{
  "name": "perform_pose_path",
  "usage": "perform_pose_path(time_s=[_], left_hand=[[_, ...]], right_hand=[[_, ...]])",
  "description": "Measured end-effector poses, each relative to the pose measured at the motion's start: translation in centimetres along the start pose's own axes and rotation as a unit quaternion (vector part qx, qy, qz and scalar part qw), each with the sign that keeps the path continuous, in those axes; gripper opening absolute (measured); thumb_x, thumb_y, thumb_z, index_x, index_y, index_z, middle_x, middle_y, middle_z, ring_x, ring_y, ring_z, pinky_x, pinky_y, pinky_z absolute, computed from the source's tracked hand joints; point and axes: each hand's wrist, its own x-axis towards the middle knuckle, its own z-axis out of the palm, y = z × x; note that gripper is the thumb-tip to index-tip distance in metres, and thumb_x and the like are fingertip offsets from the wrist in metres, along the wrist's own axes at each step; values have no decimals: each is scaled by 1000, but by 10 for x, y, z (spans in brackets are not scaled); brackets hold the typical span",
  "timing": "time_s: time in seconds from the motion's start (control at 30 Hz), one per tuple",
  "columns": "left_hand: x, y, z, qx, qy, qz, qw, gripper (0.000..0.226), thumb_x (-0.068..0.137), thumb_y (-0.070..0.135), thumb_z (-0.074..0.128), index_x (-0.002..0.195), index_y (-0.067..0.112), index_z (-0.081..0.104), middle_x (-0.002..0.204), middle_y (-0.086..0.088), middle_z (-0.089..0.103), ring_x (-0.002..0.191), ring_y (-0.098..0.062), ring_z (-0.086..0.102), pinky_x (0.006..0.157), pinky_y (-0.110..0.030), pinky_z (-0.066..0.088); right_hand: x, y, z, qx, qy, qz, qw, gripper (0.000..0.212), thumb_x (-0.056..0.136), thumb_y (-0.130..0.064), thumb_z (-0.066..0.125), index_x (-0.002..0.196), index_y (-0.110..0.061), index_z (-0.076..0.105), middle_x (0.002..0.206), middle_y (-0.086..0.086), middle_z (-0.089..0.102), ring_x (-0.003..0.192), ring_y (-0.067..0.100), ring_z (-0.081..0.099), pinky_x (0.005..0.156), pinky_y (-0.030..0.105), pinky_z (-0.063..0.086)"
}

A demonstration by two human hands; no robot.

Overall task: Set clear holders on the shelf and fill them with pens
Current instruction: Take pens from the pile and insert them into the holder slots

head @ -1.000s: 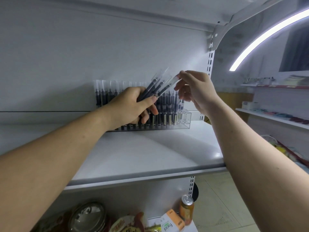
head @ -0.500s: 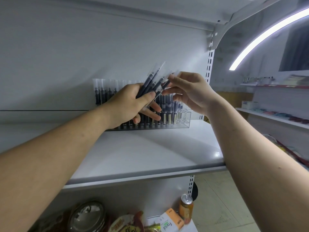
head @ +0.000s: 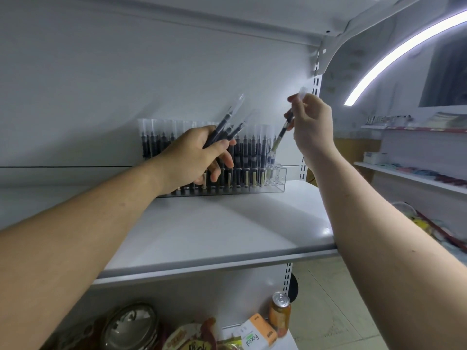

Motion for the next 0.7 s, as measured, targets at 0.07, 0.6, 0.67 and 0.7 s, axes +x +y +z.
perform_pose_path(time_s=[0.07, 0.6, 0.67, 0.7], left_hand=[[0, 0, 0, 6, 1, 0, 1000, 16, 112, 30, 47, 117, 25, 62, 90, 1, 76, 65, -19, 61, 47, -28, 39], [0, 0, 0, 18, 4, 8, 1000, 18, 112, 28, 46, 118, 23, 62, 90, 1, 76, 66, -19, 61, 49, -29, 39], [0, 0, 0, 20, 3, 8, 1000, 18, 112, 28, 46, 118, 22, 62, 91, 0, 76, 66, -20, 61, 49, -29, 39], [0, 0, 0, 22, 2, 8, 1000, 18, 112, 28, 46, 117, 22, 62, 91, 0, 76, 66, -19, 61, 48, -28, 39]], right_hand=[[0, 4, 2, -39, -24, -5, 999, 21, 111, -24, 50, 108, -11, 66, 77, 1, 66, 62, 12, 58, 59, 25, 50], [-22, -1, 4, -185, -190, 14, 964, 18, 109, -14, 49, 105, -6, 65, 77, 8, 69, 32, -4, 44, 36, 10, 29], [-23, -5, 3, -185, -183, 19, 965, 21, 108, -13, 49, 107, -1, 66, 79, 14, 70, 30, -3, 43, 36, 10, 28], [-23, -6, 2, -184, -183, 21, 966, 23, 108, -12, 49, 109, 2, 67, 81, 17, 72, 30, -2, 42, 35, 10, 27]])
